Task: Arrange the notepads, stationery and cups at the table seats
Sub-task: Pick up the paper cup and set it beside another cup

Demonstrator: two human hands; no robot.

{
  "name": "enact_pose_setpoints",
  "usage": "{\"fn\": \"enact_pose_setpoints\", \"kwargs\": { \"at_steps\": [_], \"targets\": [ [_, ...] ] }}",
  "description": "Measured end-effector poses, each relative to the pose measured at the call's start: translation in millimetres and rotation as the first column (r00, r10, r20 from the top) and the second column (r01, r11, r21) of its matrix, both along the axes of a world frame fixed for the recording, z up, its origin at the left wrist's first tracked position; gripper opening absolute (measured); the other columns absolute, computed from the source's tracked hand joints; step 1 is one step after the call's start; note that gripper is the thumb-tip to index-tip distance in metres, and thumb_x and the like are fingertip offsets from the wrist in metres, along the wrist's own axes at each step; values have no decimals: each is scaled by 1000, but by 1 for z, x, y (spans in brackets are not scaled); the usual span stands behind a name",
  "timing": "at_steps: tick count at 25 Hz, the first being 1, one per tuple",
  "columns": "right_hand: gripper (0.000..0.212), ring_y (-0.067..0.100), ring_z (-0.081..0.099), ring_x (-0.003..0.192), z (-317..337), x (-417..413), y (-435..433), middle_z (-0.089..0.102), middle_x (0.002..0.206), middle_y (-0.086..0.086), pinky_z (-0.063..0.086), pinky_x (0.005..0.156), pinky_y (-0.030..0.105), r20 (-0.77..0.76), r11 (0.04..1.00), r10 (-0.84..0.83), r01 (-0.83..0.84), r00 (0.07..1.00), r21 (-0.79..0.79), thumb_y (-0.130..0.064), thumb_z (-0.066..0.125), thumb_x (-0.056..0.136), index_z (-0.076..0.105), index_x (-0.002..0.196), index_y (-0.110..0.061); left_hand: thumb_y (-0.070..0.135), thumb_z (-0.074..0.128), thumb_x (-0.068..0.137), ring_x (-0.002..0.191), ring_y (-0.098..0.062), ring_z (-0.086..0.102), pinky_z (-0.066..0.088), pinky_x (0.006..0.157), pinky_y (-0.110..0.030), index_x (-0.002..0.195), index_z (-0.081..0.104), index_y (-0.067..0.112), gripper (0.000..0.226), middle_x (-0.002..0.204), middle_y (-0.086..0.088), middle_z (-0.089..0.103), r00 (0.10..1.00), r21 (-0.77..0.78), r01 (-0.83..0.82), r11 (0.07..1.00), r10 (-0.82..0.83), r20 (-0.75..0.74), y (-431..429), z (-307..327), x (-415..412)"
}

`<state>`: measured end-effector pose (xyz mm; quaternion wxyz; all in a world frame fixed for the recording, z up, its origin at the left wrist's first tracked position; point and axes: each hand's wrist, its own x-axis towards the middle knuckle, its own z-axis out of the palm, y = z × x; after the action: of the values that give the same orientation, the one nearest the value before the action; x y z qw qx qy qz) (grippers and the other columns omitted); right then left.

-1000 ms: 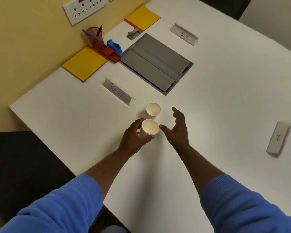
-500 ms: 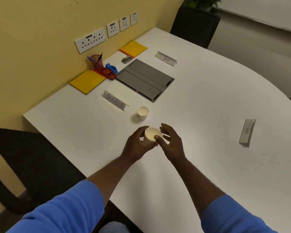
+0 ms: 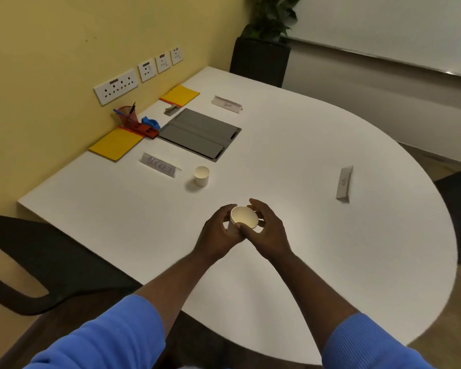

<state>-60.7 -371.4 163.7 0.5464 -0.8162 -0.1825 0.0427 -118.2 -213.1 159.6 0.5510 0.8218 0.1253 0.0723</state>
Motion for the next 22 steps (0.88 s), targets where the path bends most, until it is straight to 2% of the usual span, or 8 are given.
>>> {"fn": "enact_pose_setpoints", "kwargs": {
  "at_steps": [3, 8, 14, 22],
  "targets": [
    [73, 2, 61, 112, 8, -28, -22, 65, 122, -11, 53, 88, 16, 27, 998, -57, 57, 998, -6, -37, 88, 77, 53, 141, -25, 35, 87, 71, 116, -2, 60, 57, 94, -38, 136, 52, 33, 74, 129, 18, 63, 998, 3, 57, 998, -57, 14, -23, 5, -20],
    [74, 2, 60, 115, 10, -90, -71, 64, 127, -9, 53, 88, 16, 64, 987, -162, 162, 985, 11, -41, 87, 77, 53, 141, -24, 40, 84, 68, 112, -2, 64, 61, 86, -43, 126, 53, 48, 67, 118, 25, 66, 985, -68, 173, 983, -173, 7, -68, 5, -61],
    [86, 0, 58, 116, 9, -164, -152, 61, 131, -11, 49, 86, 10, 28, 948, -319, 318, 947, 27, -59, 78, 68, 52, 142, -25, 44, 80, 63, 113, -2, 64, 61, 88, -43, 130, 53, 42, 72, 121, 20, 68, 941, -54, 338, 939, -339, 1, -148, 7, -106],
    [79, 4, 59, 117, 1, -182, -295, 63, 126, -13, 51, 88, 14, -7, 865, -496, 495, 868, 82, -45, 89, 72, 53, 141, -29, 22, 84, 72, 106, 4, 64, 62, 86, -39, 121, 55, 49, 64, 112, 30, 67, 866, -76, 496, 865, -500, -31, -295, 9, -100]
  ]
}}
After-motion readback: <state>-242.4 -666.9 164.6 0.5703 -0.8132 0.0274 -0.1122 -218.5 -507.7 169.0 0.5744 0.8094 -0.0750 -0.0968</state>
